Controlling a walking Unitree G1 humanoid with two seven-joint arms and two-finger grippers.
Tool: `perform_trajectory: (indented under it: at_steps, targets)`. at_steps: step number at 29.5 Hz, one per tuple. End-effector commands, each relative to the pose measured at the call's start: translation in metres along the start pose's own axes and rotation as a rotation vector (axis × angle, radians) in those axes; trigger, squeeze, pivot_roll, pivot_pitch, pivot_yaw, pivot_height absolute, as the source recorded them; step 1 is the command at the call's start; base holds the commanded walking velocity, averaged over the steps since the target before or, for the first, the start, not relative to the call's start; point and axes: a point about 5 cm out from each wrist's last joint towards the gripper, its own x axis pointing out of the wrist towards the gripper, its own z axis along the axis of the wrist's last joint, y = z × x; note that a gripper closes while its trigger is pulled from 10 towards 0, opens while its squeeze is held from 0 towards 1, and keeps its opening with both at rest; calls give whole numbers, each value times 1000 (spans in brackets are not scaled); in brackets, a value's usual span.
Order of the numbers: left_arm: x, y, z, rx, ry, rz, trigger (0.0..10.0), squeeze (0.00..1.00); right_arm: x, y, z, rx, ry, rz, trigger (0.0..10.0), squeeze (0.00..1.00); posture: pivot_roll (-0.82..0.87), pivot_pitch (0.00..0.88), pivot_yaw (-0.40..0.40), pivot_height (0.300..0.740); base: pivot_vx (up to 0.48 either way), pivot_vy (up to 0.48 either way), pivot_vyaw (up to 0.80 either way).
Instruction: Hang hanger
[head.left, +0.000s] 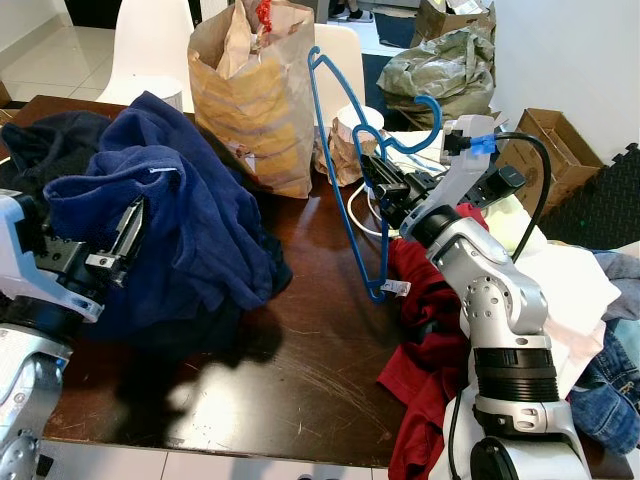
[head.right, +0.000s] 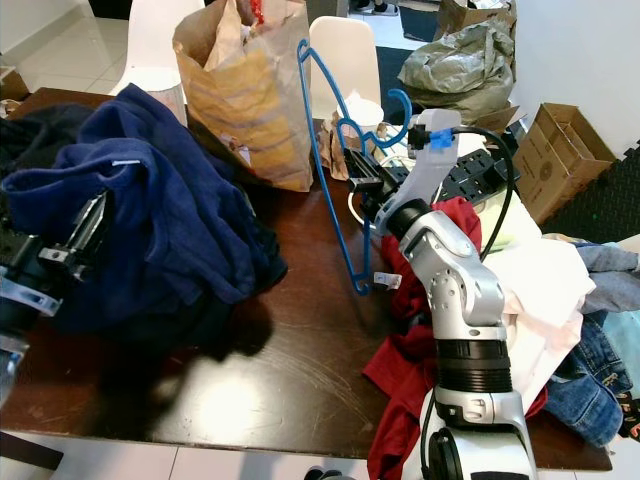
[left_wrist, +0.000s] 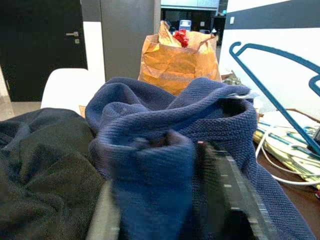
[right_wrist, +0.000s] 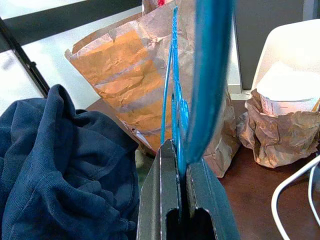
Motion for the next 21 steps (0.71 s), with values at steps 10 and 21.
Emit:
perform_trajectory:
  at_steps: [10, 21]
  targets:
    - [8, -18, 17, -31, -61, -96, 0, 0, 2, 0, 0, 13, -10, 11, 10000, 0, -19, 151, -88, 740, 0, 0, 0]
    - [24, -32, 90, -47, -270, -377, 10000, 0, 5, 2, -3, 20, -16, 14, 10000, 0, -2, 129, -78, 740, 0, 0, 0]
